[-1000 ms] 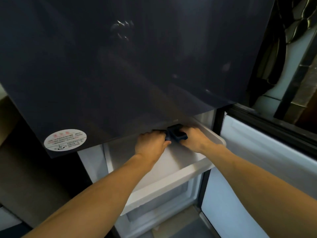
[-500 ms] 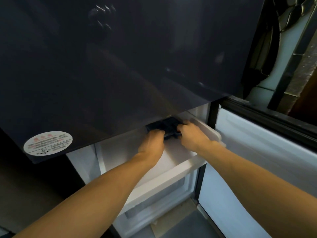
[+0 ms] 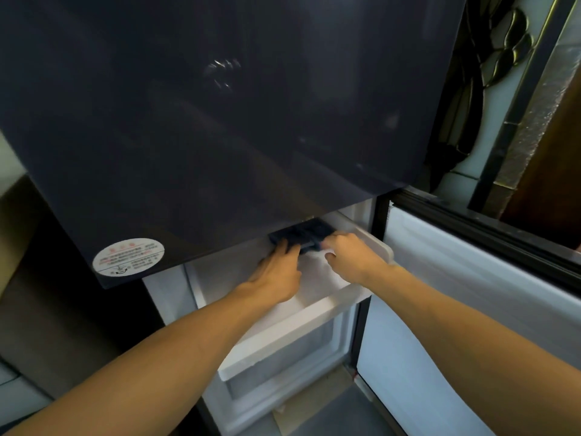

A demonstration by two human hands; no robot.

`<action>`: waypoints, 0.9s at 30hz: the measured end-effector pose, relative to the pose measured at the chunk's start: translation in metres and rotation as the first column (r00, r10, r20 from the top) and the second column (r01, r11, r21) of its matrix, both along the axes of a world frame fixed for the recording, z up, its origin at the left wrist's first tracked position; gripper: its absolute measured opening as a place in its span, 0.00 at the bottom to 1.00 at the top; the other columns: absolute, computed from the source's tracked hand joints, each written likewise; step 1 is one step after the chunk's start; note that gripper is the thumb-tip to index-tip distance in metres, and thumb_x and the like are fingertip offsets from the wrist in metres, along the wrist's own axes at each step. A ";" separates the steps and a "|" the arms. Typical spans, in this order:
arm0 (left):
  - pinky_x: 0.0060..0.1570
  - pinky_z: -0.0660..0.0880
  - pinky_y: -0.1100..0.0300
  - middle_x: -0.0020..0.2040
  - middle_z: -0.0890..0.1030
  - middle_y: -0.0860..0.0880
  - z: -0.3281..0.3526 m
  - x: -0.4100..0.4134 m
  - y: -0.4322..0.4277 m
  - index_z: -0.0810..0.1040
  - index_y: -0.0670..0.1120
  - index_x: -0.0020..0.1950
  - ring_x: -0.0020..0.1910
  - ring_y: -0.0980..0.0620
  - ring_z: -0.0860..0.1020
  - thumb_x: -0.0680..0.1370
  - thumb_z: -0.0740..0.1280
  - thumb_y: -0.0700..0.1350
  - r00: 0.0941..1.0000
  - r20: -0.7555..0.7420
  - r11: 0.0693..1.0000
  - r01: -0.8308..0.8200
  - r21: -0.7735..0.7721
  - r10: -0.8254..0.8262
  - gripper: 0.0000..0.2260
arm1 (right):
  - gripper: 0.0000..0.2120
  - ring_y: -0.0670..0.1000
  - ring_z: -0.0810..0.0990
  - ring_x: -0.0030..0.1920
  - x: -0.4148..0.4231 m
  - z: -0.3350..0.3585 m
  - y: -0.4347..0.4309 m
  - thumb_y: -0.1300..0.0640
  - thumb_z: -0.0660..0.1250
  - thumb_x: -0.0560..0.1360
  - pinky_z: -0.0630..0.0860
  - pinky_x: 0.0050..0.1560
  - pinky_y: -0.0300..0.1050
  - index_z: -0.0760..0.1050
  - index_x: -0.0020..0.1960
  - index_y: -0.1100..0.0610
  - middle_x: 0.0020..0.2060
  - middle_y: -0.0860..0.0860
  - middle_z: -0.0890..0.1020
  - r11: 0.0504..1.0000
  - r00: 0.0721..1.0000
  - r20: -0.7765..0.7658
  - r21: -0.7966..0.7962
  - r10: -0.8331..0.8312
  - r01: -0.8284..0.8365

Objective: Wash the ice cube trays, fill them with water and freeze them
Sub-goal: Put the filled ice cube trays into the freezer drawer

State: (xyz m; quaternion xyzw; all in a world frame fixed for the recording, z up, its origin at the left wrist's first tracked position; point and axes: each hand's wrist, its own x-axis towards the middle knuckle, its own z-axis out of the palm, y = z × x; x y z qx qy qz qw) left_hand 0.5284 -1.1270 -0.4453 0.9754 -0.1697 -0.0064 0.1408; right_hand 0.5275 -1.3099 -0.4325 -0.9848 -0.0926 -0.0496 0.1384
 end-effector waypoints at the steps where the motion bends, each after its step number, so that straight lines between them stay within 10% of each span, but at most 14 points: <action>1: 0.68 0.70 0.44 0.77 0.64 0.46 0.004 -0.009 0.005 0.62 0.48 0.78 0.71 0.41 0.70 0.82 0.65 0.46 1.000 -0.003 1.000 0.013 -0.015 -0.013 0.25 | 0.10 0.60 0.79 0.56 -0.009 0.005 0.003 0.59 0.63 0.82 0.77 0.57 0.54 0.81 0.59 0.58 0.59 0.56 0.80 1.000 1.000 0.010 -0.004 0.001 -0.001; 9: 0.68 0.71 0.49 0.75 0.71 0.49 0.039 -0.104 0.071 0.66 0.50 0.77 0.71 0.46 0.72 0.82 0.63 0.53 0.984 0.170 0.992 0.079 -0.098 -0.061 0.24 | 0.18 0.49 0.72 0.34 -0.099 0.056 0.053 0.58 0.60 0.81 0.61 0.30 0.38 0.68 0.33 0.47 0.32 0.45 0.74 0.999 0.995 0.091 0.020 0.039 -0.041; 21: 0.37 0.76 0.63 0.36 0.78 0.61 0.163 -0.220 0.248 0.77 0.55 0.55 0.35 0.62 0.78 0.81 0.65 0.54 0.764 0.619 0.926 0.079 -0.370 0.182 0.06 | 0.22 0.55 0.71 0.27 -0.200 0.201 0.214 0.52 0.67 0.81 0.70 0.32 0.53 0.74 0.30 0.60 0.23 0.51 0.73 0.881 0.764 0.533 0.071 0.363 -0.468; 27: 0.33 0.71 0.57 0.34 0.76 0.59 0.202 -0.253 0.340 0.74 0.53 0.47 0.32 0.59 0.75 0.80 0.67 0.52 0.642 0.673 0.900 -0.064 -0.430 0.367 0.05 | 0.19 0.52 0.79 0.35 -0.198 0.268 0.329 0.45 0.66 0.81 0.76 0.41 0.53 0.79 0.38 0.58 0.33 0.51 0.81 0.812 0.661 0.633 0.086 0.403 -0.578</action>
